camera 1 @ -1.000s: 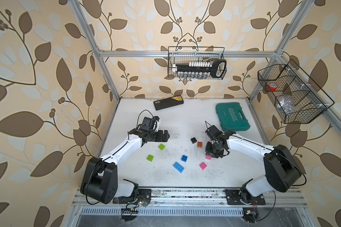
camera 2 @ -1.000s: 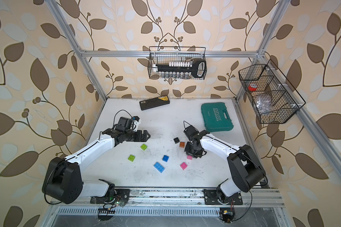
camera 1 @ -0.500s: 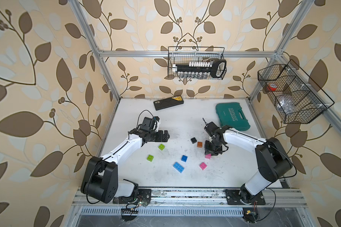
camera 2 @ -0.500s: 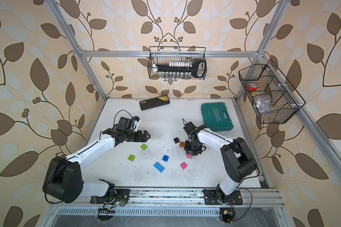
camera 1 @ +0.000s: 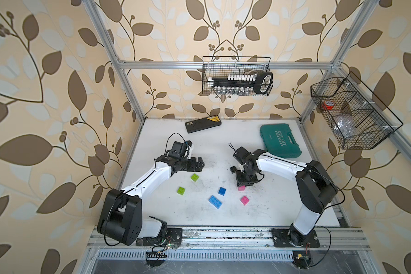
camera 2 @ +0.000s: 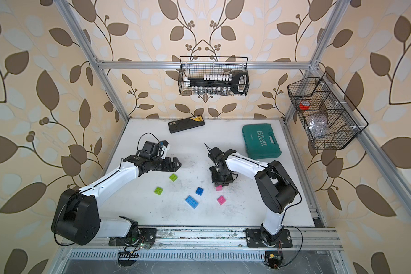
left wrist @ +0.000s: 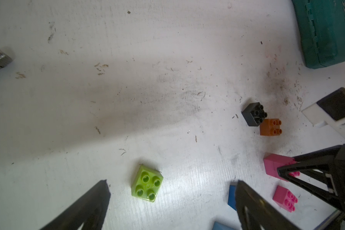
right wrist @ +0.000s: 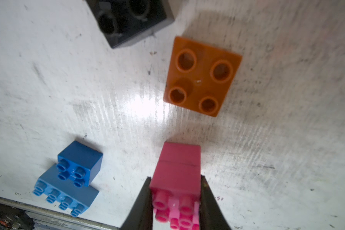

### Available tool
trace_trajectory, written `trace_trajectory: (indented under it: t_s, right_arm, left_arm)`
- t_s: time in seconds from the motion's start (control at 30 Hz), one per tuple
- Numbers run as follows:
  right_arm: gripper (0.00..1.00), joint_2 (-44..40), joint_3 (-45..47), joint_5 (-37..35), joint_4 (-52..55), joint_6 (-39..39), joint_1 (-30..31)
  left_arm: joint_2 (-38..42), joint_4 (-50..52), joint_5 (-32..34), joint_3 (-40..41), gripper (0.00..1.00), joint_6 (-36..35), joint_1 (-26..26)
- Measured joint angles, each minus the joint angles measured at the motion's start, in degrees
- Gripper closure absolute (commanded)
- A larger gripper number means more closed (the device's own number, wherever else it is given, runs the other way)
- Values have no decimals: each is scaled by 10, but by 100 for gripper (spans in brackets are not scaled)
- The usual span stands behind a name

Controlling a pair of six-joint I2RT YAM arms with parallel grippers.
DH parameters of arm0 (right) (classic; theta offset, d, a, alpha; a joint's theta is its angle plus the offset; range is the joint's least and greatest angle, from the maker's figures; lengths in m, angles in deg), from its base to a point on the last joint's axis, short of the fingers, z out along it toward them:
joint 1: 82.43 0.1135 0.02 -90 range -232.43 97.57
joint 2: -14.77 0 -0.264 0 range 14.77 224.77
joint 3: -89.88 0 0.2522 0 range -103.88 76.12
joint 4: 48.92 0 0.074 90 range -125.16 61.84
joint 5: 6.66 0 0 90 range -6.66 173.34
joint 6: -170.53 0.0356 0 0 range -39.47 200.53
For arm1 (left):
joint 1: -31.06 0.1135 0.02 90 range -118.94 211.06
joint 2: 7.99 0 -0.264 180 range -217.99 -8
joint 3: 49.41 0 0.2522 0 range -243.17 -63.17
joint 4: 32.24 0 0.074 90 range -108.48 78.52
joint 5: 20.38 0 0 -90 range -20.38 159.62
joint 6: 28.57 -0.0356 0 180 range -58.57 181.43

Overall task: Assemble the number 4 with lego
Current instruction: Assemble the lego brick with the lego brick, then pick up the lego brick from the center of the board.

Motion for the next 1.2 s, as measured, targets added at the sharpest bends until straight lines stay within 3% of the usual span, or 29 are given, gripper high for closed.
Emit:
trace_trajectory:
  t_s: [0.57,0.87,1.2]
  right_arm:
    - [53,-12,-12,-30,19,10,5]
    - [55,-30,-76,-64,37,16,-4]
    - [57,46,-100,-89,29,32,-26]
  left_arm:
    - [0,2,0,0,1,0,0]
    - [0,2,0,0,1,0,0]
    - [0,2,0,0,1,0,0]
